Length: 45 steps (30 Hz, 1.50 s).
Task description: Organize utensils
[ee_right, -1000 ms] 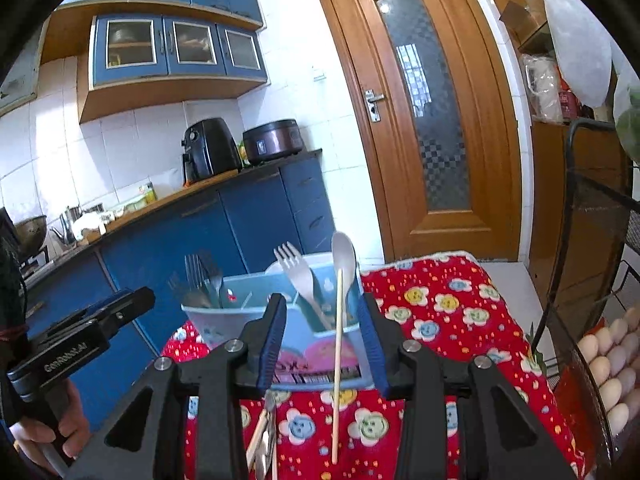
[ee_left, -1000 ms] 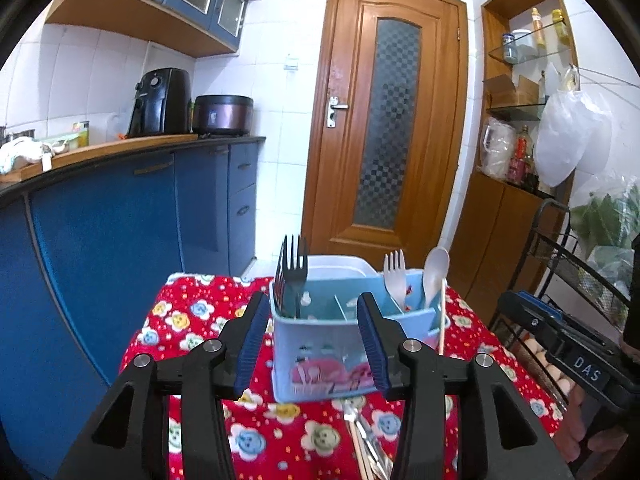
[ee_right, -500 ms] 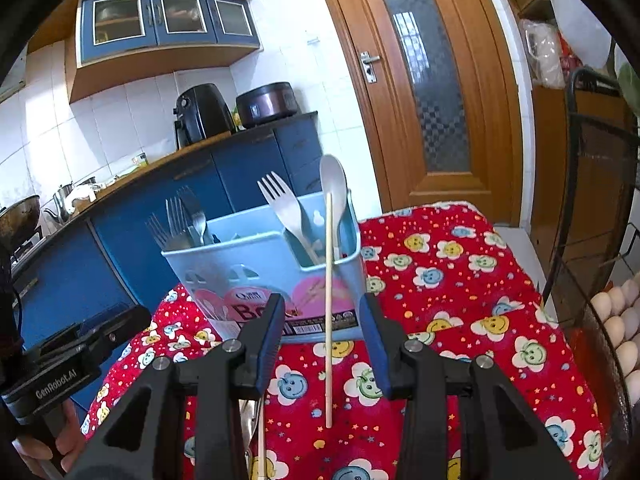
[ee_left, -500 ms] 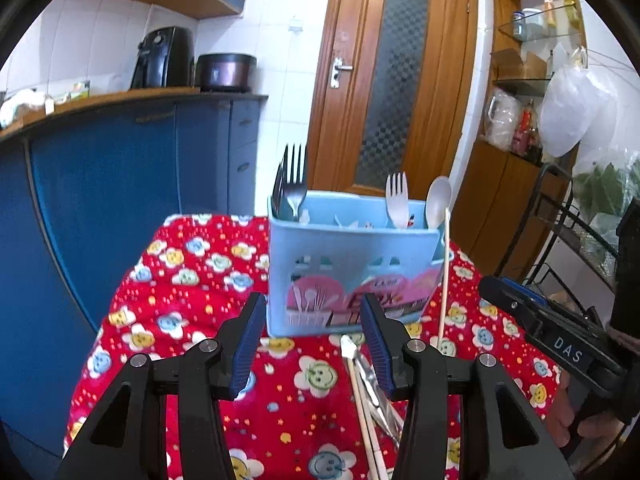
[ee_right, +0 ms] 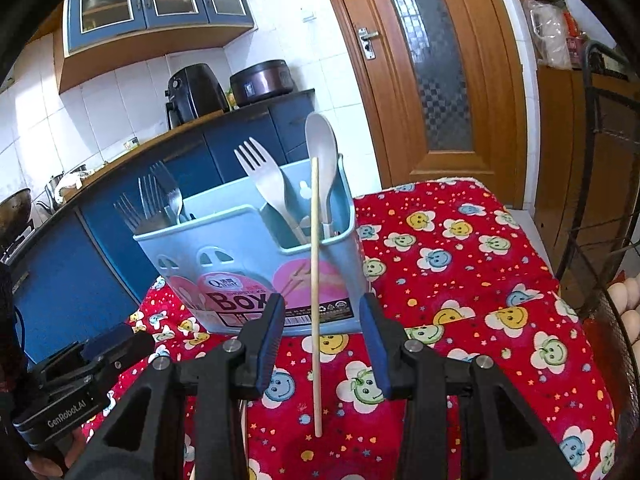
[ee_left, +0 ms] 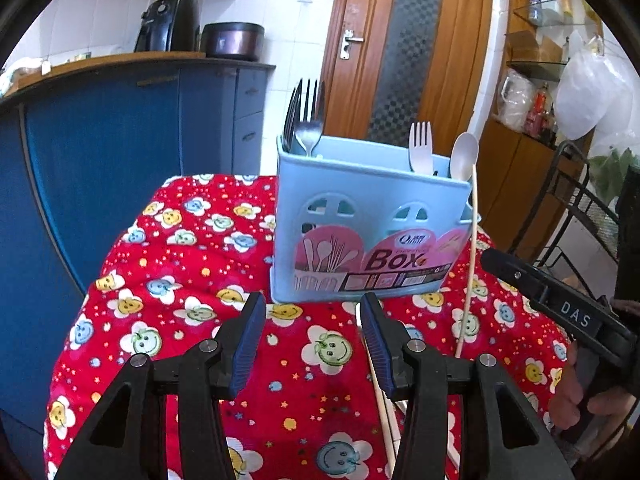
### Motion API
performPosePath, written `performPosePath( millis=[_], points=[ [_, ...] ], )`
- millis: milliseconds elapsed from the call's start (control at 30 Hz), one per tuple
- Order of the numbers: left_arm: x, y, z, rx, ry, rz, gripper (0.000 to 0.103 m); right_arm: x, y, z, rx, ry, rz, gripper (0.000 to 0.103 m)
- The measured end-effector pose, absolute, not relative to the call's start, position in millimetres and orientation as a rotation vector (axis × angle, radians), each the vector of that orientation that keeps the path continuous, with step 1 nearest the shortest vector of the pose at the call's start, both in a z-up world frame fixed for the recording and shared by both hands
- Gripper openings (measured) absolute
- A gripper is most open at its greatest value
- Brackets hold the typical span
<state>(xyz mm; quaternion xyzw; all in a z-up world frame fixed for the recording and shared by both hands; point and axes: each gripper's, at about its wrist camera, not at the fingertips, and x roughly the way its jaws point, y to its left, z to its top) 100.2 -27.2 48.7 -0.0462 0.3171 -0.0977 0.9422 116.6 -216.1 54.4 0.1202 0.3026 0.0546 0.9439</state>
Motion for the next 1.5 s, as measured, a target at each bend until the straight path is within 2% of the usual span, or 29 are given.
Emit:
performPosePath(
  millis=[133, 300, 433, 567, 633, 833, 1067, 1500],
  points=[
    [103.2, -26.6, 44.1, -0.094, 0.655, -0.194, 0.05, 122.7, -215.1, 51.0, 0.232, 0.636, 0.118, 0.041],
    [107.3, -26.1, 39.2, -0.097, 0.666, -0.194, 0.05, 129.6, -216.6, 47.2, 0.245, 0.659, 0.119, 0.032],
    [108.9, -26.4, 35.4, -0.101, 0.674, -0.201, 0.05, 136.7, -217.0, 45.6, 0.257, 0.672, 0.128, 0.023],
    [108.5, -26.6, 35.1, -0.102, 0.673, -0.204, 0.05, 140.7, -215.4, 45.4, 0.258, 0.675, 0.145, 0.01],
    [108.5, -26.1, 35.3, -0.103, 0.672, -0.206, 0.05, 140.6, -214.2, 45.2, 0.256, 0.674, 0.155, 0.007],
    [108.6, -24.1, 35.8, -0.115, 0.674, -0.206, 0.05, 131.5, -213.5, 54.2, 0.246, 0.644, 0.153, 0.006],
    [108.5, -23.2, 36.3, -0.119, 0.672, -0.208, 0.05, 121.5, -212.0, 91.2, 0.202, 0.547, 0.143, 0.006],
    [108.5, -18.8, 38.7, -0.133, 0.67, -0.202, 0.05, 154.8, -207.8, 138.1, 0.184, 0.354, 0.084, 0.006]
  ],
)
